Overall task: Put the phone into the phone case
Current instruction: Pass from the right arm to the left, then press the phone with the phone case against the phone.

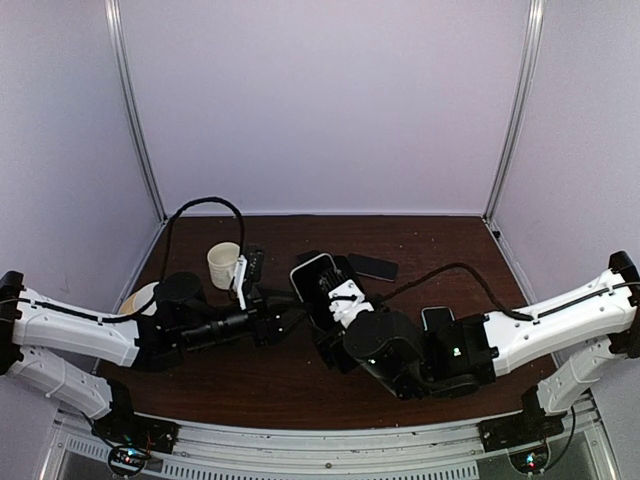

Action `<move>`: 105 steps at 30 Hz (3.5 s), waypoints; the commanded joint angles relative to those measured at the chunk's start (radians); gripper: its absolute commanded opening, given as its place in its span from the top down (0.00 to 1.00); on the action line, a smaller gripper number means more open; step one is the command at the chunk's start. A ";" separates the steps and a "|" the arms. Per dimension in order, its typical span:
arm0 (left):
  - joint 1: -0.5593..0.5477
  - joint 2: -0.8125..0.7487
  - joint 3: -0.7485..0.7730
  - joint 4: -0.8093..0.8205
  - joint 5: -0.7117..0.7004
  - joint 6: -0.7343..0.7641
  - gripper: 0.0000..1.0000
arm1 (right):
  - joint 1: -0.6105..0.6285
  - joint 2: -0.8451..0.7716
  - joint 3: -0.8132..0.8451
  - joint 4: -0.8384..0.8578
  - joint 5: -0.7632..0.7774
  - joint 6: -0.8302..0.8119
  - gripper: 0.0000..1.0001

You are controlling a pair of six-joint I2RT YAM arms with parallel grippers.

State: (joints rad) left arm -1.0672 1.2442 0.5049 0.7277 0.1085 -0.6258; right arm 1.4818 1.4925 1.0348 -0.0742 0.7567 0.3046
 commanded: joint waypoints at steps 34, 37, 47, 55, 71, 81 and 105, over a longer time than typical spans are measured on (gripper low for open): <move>-0.037 0.346 -0.023 0.150 0.164 0.473 1.00 | -0.149 -0.276 -0.070 -0.160 -0.552 0.018 0.13; -0.038 0.384 -0.048 0.233 0.164 0.483 1.00 | -0.210 -0.250 -0.110 -0.055 -0.387 0.080 0.18; -0.040 0.413 -0.068 0.287 0.153 0.482 1.00 | -0.173 0.042 0.016 -0.089 -0.192 0.084 0.21; -0.041 0.395 -0.049 0.279 0.177 0.473 0.99 | -0.148 0.101 -0.027 -0.105 -0.155 0.135 0.22; -0.042 0.363 0.005 0.200 0.222 0.489 0.76 | -0.142 0.115 -0.087 -0.059 -0.162 0.139 0.22; -0.041 0.347 -0.024 0.198 0.222 0.501 1.00 | -0.178 0.000 -0.065 -0.108 -0.381 -0.014 0.13; -0.040 0.375 -0.005 0.170 0.332 0.571 1.00 | -0.449 -0.175 -0.348 0.205 -1.262 -0.390 0.28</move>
State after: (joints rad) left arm -1.1034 1.6043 0.4847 0.8528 0.3691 -0.0616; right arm 1.0462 1.2797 0.6529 0.0769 -0.3985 -0.0547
